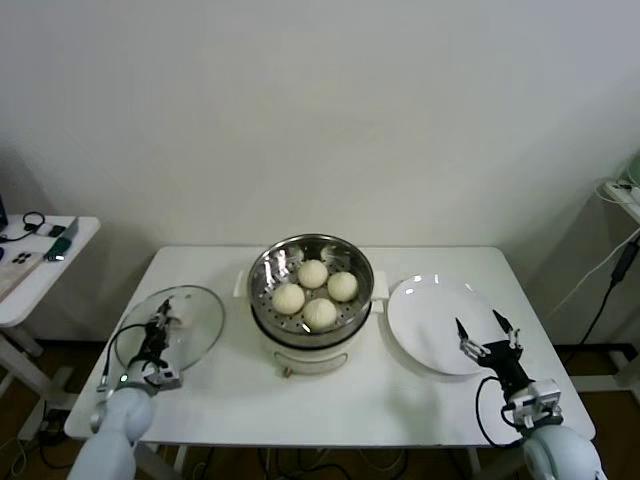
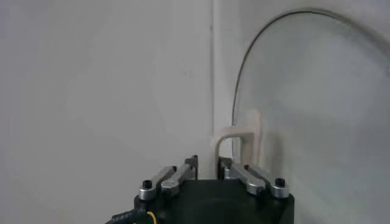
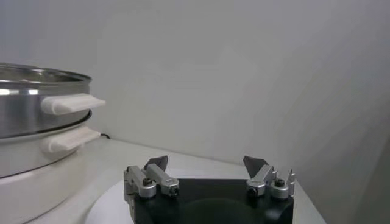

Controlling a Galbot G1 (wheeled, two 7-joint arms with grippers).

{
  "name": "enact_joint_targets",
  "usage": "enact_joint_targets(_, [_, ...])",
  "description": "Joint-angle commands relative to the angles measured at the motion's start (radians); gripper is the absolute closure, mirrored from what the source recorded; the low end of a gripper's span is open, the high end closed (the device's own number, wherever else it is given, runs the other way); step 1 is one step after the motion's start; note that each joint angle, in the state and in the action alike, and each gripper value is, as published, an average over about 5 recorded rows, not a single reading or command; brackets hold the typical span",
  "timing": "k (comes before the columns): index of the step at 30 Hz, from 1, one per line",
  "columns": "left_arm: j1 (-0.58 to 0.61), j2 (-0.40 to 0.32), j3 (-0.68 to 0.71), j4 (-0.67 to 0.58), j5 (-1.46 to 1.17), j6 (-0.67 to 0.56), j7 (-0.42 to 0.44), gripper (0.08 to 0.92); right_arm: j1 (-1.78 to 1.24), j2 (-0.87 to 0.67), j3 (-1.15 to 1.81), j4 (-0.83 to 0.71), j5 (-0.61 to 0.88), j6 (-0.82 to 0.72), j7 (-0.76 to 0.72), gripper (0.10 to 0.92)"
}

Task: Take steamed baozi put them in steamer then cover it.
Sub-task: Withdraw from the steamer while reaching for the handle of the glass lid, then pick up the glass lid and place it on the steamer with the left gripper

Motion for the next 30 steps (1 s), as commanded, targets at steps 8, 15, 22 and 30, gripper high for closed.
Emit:
enact_joint_targets(8, [0.065, 0.013, 0.000, -0.117, -0.031, 0.012, -0.005, 0.854, 0.008, 0.007, 0.002, -0.007, -0.005, 0.007, -0.001, 0.203])
enact_joint_targets(15, [0.181, 0.044, 0.000, -0.351, -0.071, 0.130, -0.009, 0.854, 0.019, 0.003, 0.001, -0.017, -0.005, 0.011, 0.000, 0.203])
enact_joint_targets(22, [0.292, 0.066, -0.006, -0.563, -0.074, 0.307, -0.027, 0.854, 0.034, -0.003, -0.002, -0.032, -0.006, 0.013, 0.001, 0.203])
enact_joint_targets(30, [0.422, 0.099, -0.030, -0.769, -0.100, 0.459, 0.015, 0.854, 0.058, -0.007, -0.013, -0.055, -0.008, 0.017, 0.001, 0.203])
